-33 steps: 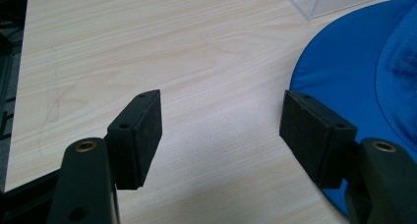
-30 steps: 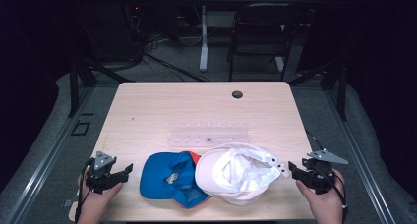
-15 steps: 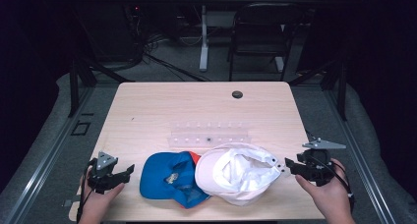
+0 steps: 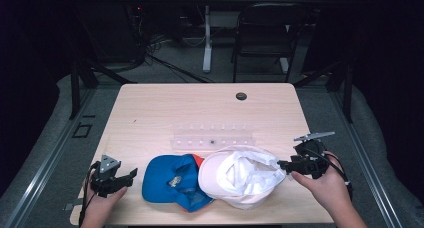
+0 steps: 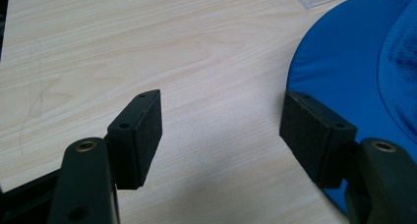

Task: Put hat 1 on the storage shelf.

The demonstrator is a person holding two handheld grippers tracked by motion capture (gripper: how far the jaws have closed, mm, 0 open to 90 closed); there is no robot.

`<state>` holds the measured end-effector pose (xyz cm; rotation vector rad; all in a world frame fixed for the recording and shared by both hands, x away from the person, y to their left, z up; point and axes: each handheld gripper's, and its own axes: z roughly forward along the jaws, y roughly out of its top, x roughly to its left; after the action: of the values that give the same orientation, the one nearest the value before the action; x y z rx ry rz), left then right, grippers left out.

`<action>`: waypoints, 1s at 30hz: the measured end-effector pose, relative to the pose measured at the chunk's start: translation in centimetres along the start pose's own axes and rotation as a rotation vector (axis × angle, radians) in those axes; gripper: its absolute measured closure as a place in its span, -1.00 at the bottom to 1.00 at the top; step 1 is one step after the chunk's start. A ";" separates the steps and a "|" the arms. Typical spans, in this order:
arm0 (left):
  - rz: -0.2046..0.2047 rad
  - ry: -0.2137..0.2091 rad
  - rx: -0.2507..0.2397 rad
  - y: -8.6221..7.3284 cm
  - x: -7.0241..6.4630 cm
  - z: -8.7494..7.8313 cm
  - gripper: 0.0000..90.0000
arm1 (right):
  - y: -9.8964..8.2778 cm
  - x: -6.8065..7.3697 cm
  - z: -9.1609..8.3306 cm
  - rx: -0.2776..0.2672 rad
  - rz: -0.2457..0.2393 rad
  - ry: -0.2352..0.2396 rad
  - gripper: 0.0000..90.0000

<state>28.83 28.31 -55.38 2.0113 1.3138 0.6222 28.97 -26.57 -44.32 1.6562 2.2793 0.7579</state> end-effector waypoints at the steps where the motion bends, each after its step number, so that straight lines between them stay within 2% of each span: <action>1: 0.001 -0.001 0.000 0.0 0.0 0.0 -0.27 | 0.1 -0.1 0.2 0.017 0.006 0.005 0.15; 11: 0.004 -0.003 0.005 0.0 0.0 0.1 -0.27 | 0.6 -1.3 2.1 0.164 0.109 0.033 0.12; 16: 0.006 -0.003 0.008 0.0 0.0 0.2 -0.27 | 0.5 -2.0 3.1 0.197 0.179 0.082 0.12; 20: 0.003 -0.003 0.008 0.0 -0.1 0.3 -0.27 | 0.4 -2.1 3.9 0.217 0.216 0.100 0.15; 21: 0.005 -0.002 0.008 0.0 -0.1 0.3 -0.27 | 0.5 -2.2 4.0 0.232 0.216 0.114 0.17; 24: 0.005 -0.003 0.008 0.0 -0.1 0.3 -0.27 | 0.5 -2.1 4.4 0.247 0.230 0.114 0.23; 28: 0.007 -0.004 0.011 0.0 -0.1 0.3 -0.27 | 0.5 -1.8 4.7 0.275 0.238 0.094 0.32; 30: 0.008 -0.005 0.011 0.0 -0.1 0.3 -0.27 | 0.5 -1.7 4.8 0.282 0.226 0.090 0.39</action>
<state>28.97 28.15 -55.62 2.0268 1.3101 0.6144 32.19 -26.72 -48.26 2.0722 2.3770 0.5862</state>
